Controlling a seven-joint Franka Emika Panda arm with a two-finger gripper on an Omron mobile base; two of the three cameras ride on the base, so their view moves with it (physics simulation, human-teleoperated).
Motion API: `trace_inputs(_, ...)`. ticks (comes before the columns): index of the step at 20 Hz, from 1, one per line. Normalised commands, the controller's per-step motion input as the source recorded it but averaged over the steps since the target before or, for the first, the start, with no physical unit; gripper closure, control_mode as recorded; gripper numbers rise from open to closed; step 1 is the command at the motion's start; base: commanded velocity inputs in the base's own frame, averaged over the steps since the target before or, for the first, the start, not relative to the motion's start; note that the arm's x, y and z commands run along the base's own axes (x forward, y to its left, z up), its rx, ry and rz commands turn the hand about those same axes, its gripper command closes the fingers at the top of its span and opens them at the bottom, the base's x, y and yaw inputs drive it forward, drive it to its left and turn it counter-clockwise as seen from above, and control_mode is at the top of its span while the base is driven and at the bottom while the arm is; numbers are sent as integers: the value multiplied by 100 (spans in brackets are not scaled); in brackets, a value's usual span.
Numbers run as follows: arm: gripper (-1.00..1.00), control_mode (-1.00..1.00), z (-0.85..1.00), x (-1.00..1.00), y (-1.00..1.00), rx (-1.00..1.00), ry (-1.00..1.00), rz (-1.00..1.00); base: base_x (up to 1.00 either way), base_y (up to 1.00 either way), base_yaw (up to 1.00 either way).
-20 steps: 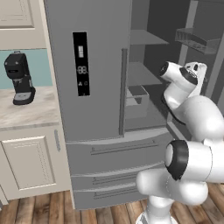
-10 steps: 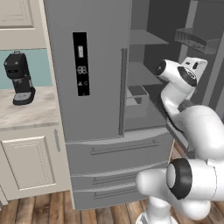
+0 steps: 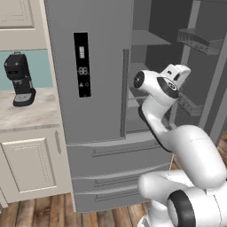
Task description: Retrieve the kiwi and tangerine from the fridge and place them into the bowl on the dining table.
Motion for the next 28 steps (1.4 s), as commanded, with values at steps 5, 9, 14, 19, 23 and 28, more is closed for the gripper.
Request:
trace_inputs(5,-100,-100,3,-9,93,23,-34,0,0,0,0)
trace_inputs(9,-100,-100,0,-19,70,38,-32,0,0,0,0)
trace_inputs(14,-100,-100,0,-22,52,48,-20,0,0,0,0)
trace_inputs(19,-100,-100,0,-29,29,48,-2,2,0,0,0)
trace_inputs(23,-100,-100,0,-10,8,36,-1,14,0,0,0)
trace_inputs(28,-100,-100,0,0,12,6,-23,10,0,0,0)
